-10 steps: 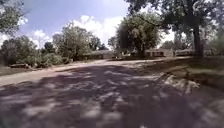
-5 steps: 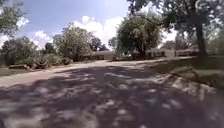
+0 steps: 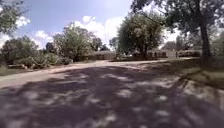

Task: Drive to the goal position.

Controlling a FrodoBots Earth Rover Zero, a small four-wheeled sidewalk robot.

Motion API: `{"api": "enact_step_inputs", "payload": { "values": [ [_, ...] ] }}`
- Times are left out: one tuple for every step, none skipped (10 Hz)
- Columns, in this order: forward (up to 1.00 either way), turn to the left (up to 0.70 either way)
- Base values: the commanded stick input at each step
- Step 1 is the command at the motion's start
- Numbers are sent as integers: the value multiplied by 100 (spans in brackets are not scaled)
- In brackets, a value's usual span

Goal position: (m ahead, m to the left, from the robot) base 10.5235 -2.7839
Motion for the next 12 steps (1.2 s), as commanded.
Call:
{"api": "enact_step_inputs", "payload": {
  "values": [
    [70, 0],
    [70, 0],
    [70, 0],
    [70, 0],
    [70, 0],
    [70, 0],
    [70, 0],
    [70, 0],
    [70, 0],
    [70, 0],
    [70, 0],
    [70, -5]
  ]
}}
